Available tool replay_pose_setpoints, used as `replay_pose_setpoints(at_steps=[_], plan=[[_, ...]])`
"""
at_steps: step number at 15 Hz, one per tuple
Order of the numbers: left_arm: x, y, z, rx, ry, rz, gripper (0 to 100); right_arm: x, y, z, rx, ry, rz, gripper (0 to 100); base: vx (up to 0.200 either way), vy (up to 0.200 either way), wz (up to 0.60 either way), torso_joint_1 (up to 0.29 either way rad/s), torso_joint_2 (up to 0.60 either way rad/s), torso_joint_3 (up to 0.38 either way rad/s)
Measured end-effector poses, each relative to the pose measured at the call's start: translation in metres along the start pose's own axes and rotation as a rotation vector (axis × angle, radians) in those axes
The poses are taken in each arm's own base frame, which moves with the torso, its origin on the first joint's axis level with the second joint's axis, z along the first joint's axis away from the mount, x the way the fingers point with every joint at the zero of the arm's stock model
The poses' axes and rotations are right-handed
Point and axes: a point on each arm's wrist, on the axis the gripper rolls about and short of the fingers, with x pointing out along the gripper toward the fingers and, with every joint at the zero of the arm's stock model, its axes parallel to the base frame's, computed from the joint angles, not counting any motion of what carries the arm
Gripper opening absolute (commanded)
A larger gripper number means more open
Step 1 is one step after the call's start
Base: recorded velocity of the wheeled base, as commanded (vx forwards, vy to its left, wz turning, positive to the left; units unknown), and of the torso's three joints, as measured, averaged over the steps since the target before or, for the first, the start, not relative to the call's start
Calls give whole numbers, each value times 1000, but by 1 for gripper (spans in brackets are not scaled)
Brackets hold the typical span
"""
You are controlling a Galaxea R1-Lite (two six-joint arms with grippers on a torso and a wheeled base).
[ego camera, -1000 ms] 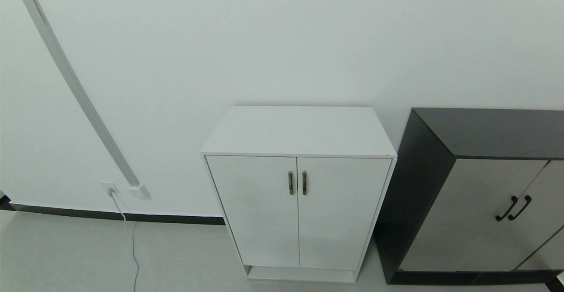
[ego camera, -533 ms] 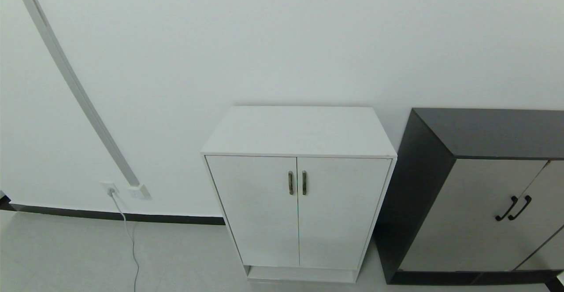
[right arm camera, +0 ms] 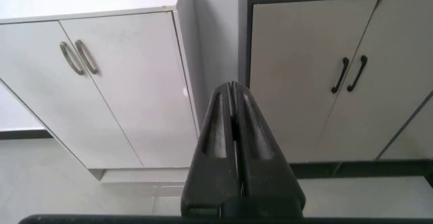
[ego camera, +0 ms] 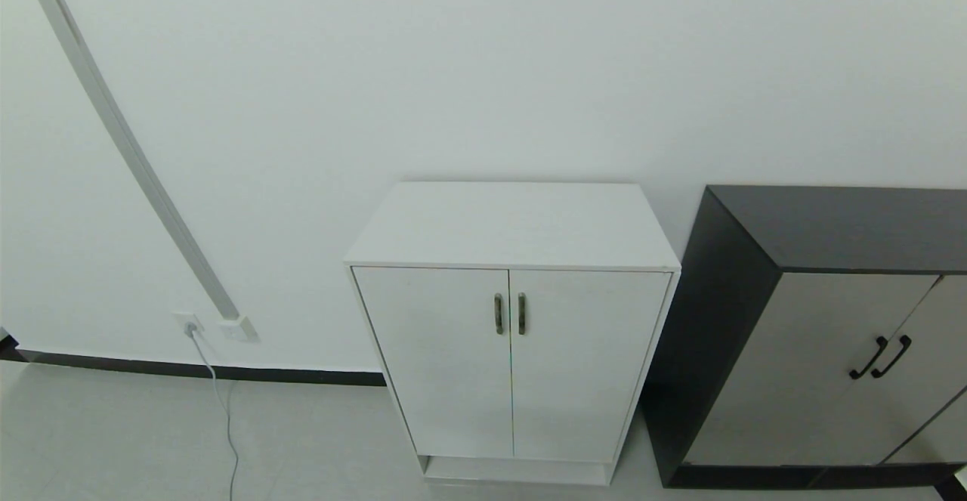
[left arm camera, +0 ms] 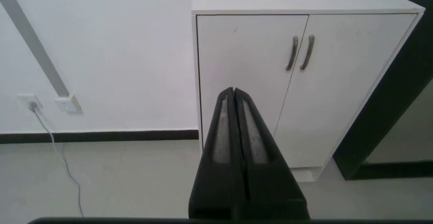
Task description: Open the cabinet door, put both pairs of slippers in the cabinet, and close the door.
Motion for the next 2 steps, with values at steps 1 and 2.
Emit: replay_pose_setpoints(at_steps=[1,2], plan=[[0,0,0,0,0,0,0,0,0,0,0,-1,0,0,0,0,0,0,0,0],[0,0,0,0,0,0,0,0,0,0,-2,-1,0,0,0,0,0,0,0,0]])
